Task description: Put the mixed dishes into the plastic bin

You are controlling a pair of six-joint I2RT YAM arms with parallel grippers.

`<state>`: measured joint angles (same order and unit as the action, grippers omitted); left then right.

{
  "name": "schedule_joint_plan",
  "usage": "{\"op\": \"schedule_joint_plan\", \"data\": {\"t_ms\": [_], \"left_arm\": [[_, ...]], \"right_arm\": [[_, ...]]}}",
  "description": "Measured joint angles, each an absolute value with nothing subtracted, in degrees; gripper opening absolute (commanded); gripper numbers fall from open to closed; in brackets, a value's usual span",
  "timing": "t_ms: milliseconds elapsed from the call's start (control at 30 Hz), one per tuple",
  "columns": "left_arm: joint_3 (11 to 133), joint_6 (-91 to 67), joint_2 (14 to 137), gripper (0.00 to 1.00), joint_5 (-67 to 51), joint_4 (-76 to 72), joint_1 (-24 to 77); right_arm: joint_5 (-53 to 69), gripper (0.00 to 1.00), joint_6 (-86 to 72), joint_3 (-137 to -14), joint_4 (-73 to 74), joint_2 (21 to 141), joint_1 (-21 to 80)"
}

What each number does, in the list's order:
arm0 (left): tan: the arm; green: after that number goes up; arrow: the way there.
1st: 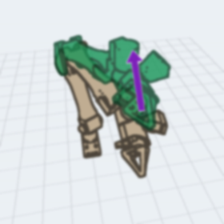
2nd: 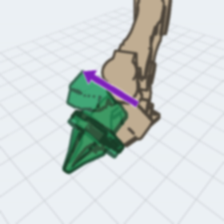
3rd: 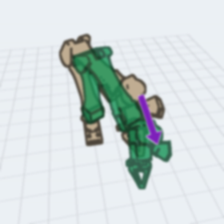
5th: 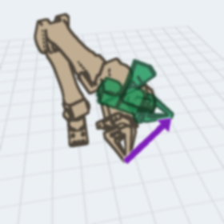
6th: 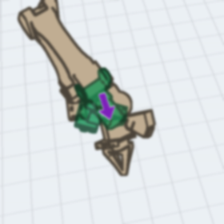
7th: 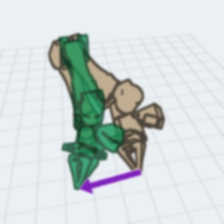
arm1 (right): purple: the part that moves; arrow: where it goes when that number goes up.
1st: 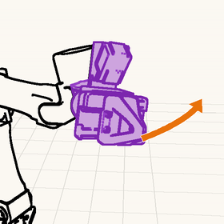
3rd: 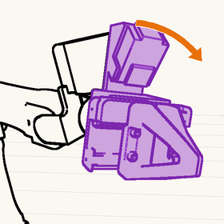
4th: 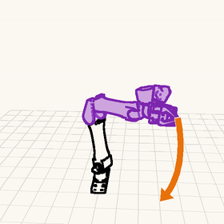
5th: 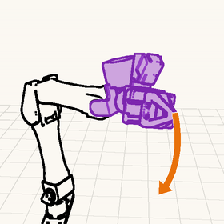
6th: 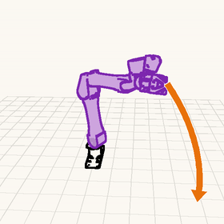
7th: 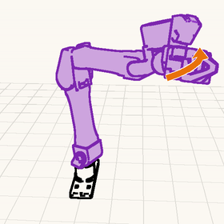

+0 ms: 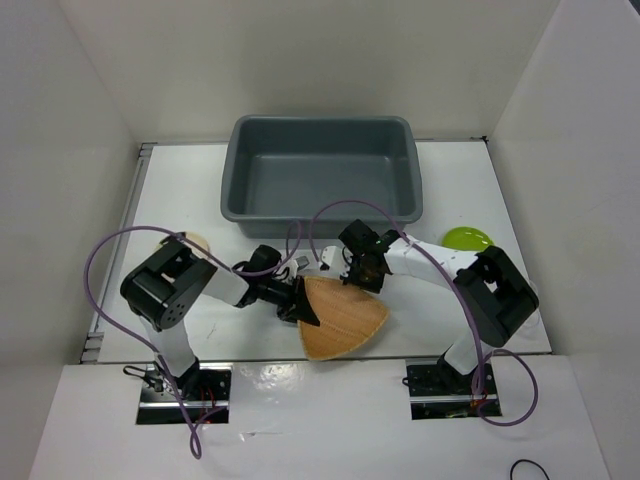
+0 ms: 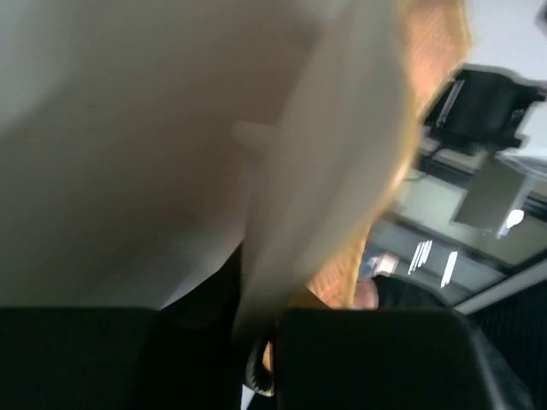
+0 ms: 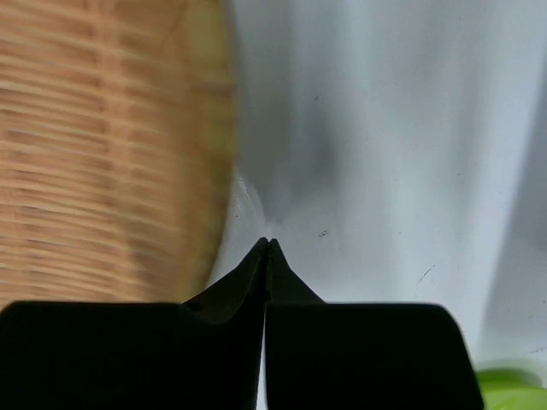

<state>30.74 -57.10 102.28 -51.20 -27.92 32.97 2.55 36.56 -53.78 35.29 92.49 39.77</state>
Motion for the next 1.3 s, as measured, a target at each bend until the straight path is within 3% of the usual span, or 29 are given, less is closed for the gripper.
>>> {"op": "schedule_joint_plan", "data": {"t_ms": [33, 200, 367, 533, 667, 700, 767, 800, 1133, 1300], "left_arm": [[31.24, -56.23, 102.43, 0.0, -51.09, -26.68, 33.3], [35.46, -51.55, 101.1, 0.0, -49.5, -16.53, 33.47], [41.41, -46.09, 91.24, 0.0, -47.79, -0.05, 33.47], [54.81, -43.83, 83.37, 0.0, -50.02, 10.92, 32.16], [67.83, -46.61, 82.96, 0.0, -50.24, 13.41, 27.77], [71.26, -47.55, 83.79, 0.0, -49.84, 13.52, 26.33], [79.37, -51.03, 87.31, 0.0, -48.25, 11.55, 22.9], [83.7, -52.77, 90.24, 0.0, -47.22, 10.76, 21.32], [124.51, -64.88, 131.74, 0.0, -33.71, 11.7, 18.5], [149.75, -66.81, 153.08, 0.0, -30.24, 26.24, 20.14]], "right_arm": [[2.13, 0.0, 36.38, -53.78, 35.24, 92.49, 39.77], [-0.19, 0.0, 32.64, -54.43, 35.68, 91.13, 37.41], [0.23, 0.0, 28.29, -58.65, 37.23, 85.25, 24.47], [-7.73, 0.0, 22.59, -54.83, 33.69, 65.71, 14.63], [-20.1, 0.09, 19.59, -44.03, 27.31, 47.11, 15.03], [-22.17, 0.17, 19.18, -42.19, 26.41, 45.21, 15.03], [-25.45, 0.3, 18.24, -38.81, 25.17, 43.88, 14.98], [-26.48, 0.45, 17.96, -37.43, 24.91, 43.53, 15.0], [-29.89, 0.52, 17.61, -33.85, 22.63, 40.6, 16.62], [-31.09, 0.61, 17.63, -33.78, 21.52, 36.73, 16.91]]}}
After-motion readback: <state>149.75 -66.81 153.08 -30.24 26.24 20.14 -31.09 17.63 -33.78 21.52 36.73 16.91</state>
